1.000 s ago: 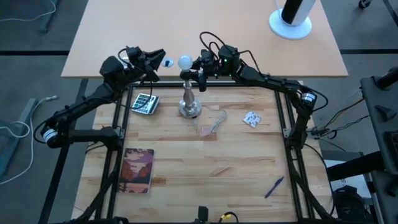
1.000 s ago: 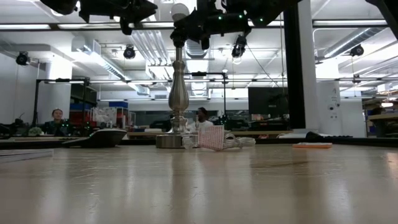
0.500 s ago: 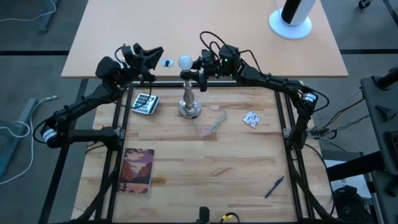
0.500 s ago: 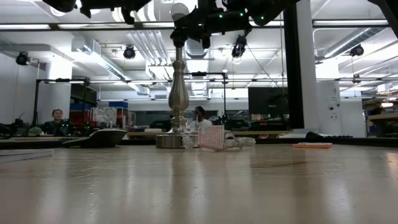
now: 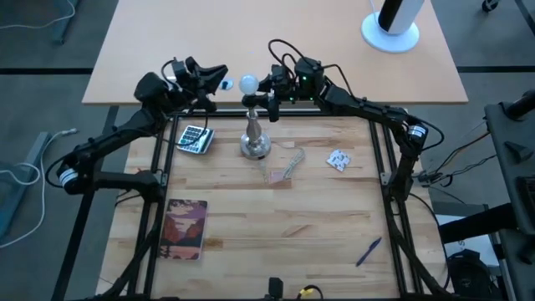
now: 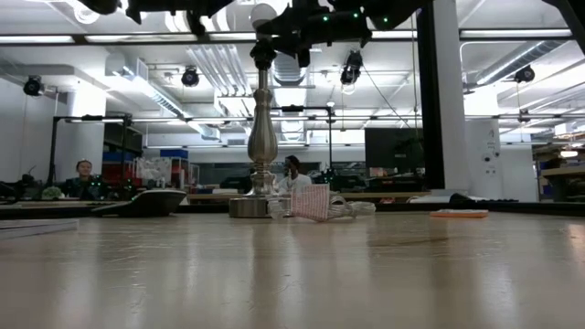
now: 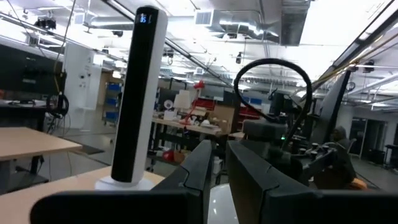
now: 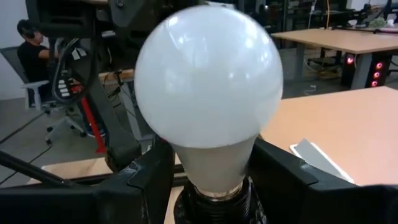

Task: Screw lightbulb
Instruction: Insert the lightbulb into the lamp

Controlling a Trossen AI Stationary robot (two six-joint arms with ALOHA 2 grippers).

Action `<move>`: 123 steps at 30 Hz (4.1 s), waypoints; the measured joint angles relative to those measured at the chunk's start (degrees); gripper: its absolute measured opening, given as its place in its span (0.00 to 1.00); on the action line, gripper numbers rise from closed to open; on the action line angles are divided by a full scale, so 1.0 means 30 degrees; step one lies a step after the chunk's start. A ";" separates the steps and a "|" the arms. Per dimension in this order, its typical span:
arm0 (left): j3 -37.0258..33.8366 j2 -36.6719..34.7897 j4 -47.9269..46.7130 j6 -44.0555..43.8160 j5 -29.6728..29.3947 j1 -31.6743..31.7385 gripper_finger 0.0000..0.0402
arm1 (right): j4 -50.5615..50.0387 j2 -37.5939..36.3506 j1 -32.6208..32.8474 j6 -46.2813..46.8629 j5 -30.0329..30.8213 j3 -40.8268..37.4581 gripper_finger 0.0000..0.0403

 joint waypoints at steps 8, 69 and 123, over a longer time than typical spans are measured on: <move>0.0000 0.0105 -0.0084 0.0000 -0.0156 0.0000 0.10 | -0.0667 -0.0128 -0.0051 -0.0437 0.0010 0.0019 0.48; 0.3937 0.0386 -1.1222 0.9355 -0.3322 -0.3213 0.00 | -0.2691 -0.2608 -0.0758 0.2006 0.1050 0.0019 0.00; 0.4269 0.0598 -1.2459 0.8274 -0.3906 -0.3461 0.00 | -0.3336 -0.2674 -0.0241 0.0994 0.2681 0.0004 0.00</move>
